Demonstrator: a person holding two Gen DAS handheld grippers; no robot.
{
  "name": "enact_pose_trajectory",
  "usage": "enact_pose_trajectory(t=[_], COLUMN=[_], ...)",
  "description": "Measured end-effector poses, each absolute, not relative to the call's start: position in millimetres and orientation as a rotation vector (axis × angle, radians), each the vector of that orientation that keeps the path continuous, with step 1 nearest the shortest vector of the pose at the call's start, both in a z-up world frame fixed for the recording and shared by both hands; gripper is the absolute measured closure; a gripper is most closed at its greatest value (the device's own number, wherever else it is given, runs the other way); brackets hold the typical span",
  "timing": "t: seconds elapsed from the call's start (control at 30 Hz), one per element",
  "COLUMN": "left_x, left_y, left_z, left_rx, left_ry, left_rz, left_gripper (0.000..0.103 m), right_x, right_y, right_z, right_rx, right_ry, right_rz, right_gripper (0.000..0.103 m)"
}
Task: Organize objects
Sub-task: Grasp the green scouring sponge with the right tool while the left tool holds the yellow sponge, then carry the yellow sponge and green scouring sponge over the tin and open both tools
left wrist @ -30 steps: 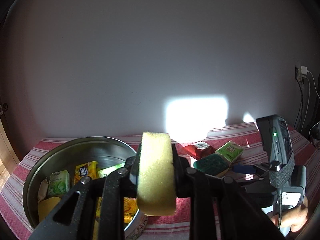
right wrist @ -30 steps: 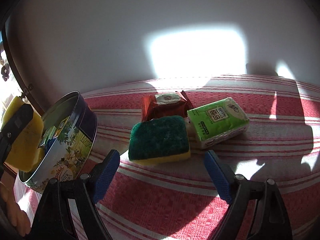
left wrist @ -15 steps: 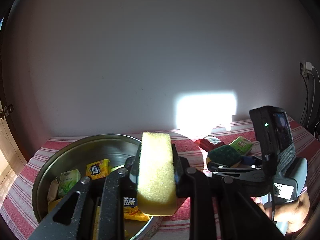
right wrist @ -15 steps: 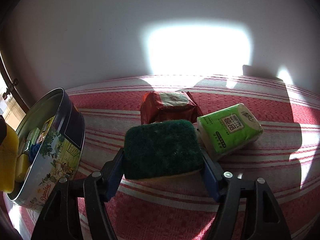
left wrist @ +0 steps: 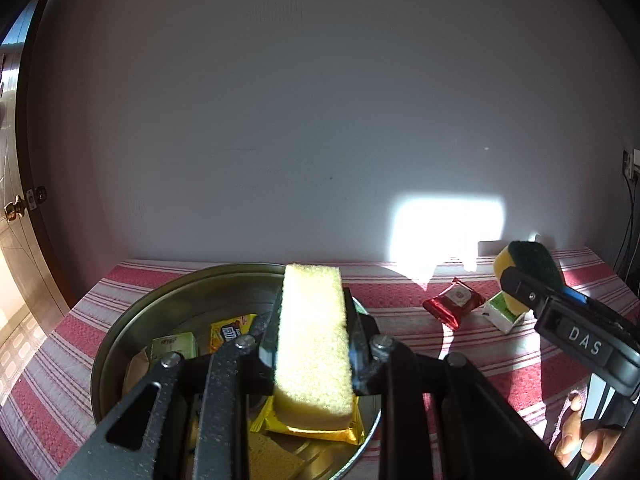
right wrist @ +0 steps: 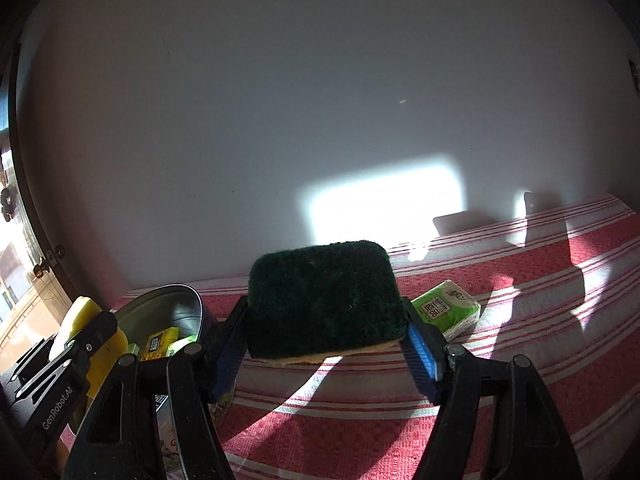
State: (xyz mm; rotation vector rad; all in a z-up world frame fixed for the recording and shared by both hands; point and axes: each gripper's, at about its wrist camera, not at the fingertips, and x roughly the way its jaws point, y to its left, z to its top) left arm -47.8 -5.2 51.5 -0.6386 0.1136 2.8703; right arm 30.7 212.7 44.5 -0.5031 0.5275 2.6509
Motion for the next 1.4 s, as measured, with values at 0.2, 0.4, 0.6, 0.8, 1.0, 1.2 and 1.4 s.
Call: enact_pose_trajectory(t=[0.2, 0.4, 0.6, 0.8, 1.0, 1.2, 1.4], left_x=[-51.3, -58.8, -64.9, -72.0, -80.6, -88.3, -94.0], left_y=[-29.1, -57.0, -80.6, -94.1, -111.5, -126.9, -134.4], left_z=[56.6, 57.2, 56.3, 53.3, 49.6, 44.6, 40.2], left_rx=[-0.636, -0.646, -0.661, -0.681, -0.712, -0.764, -0.808], left_ry=[0.071, 0.035, -0.012, -0.018, -0.023, -0.057, -0.064], left_rz=[2.912, 2.966, 3.003, 3.04, 3.085, 3.114, 3.12], left_gripper=[0.081, 0.081, 0.081, 0.081, 0.081, 0.081, 0.081], right_x=[27.4, 9.1, -7.4, -24.9, -38.4, -55.1, -71.5], right_y=[184.8, 143.7, 112.3, 94.7, 79.4, 63.6, 55.7], right_z=[55.6, 65.2, 73.8, 81.4, 87.4, 86.9, 83.4], right_rx=[-0.446, -0.432, -0.426, -0.428, -0.429, -0.472, -0.522], right_ry=[0.481, 0.383, 0.327, 0.307, 0.255, 0.232, 0.21], right_rz=[2.682, 2.741, 2.79, 2.821, 2.853, 2.869, 2.874], right_gripper=[0.031, 0.031, 0.031, 0.031, 0.031, 0.031, 0.031])
